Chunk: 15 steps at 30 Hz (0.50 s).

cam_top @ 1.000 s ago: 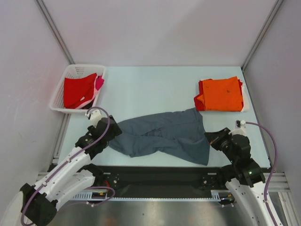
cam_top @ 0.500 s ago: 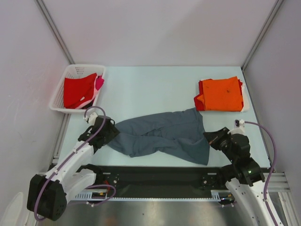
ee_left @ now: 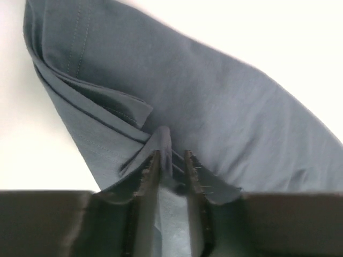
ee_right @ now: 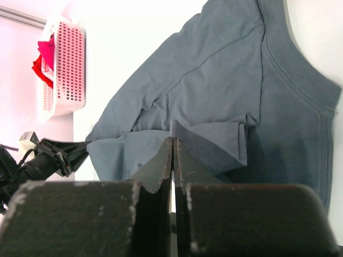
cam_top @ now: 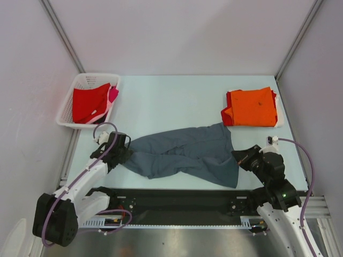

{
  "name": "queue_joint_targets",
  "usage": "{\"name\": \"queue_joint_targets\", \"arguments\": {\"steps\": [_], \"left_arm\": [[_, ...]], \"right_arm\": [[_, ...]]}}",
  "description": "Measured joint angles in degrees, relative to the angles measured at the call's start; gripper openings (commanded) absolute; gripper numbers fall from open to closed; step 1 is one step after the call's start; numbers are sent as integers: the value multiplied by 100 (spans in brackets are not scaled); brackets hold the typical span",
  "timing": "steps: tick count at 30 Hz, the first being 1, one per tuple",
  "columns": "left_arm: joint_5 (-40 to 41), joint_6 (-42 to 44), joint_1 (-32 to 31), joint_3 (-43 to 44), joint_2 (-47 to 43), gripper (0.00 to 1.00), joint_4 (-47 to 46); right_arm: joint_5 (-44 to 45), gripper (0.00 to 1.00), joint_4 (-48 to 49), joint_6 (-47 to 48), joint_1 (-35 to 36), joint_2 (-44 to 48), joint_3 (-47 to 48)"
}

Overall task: Fold and stack the t-shirts
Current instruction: Flatten the tshirt out

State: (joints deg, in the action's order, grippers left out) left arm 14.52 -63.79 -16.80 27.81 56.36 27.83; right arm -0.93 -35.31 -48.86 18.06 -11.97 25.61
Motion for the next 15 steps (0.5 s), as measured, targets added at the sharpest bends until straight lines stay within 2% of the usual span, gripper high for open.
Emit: {"name": "queue_joint_targets", "arguments": {"steps": [1, 2, 9, 15], "left_arm": [[15, -37, 2, -22, -48, 5, -11], [31, -90, 7, -57, -122, 0, -33], [131, 17, 15, -175, -592, 0, -57], [343, 498, 138, 476, -520, 0, 214]], "right_arm": [[0, 0, 2, 0, 0, 4, 0], [2, 0, 2, 2, 0, 4, 0], [9, 0, 238, 232, 0, -260, 28], [17, 0, 925, 691, -2, -1965, 546]]}}
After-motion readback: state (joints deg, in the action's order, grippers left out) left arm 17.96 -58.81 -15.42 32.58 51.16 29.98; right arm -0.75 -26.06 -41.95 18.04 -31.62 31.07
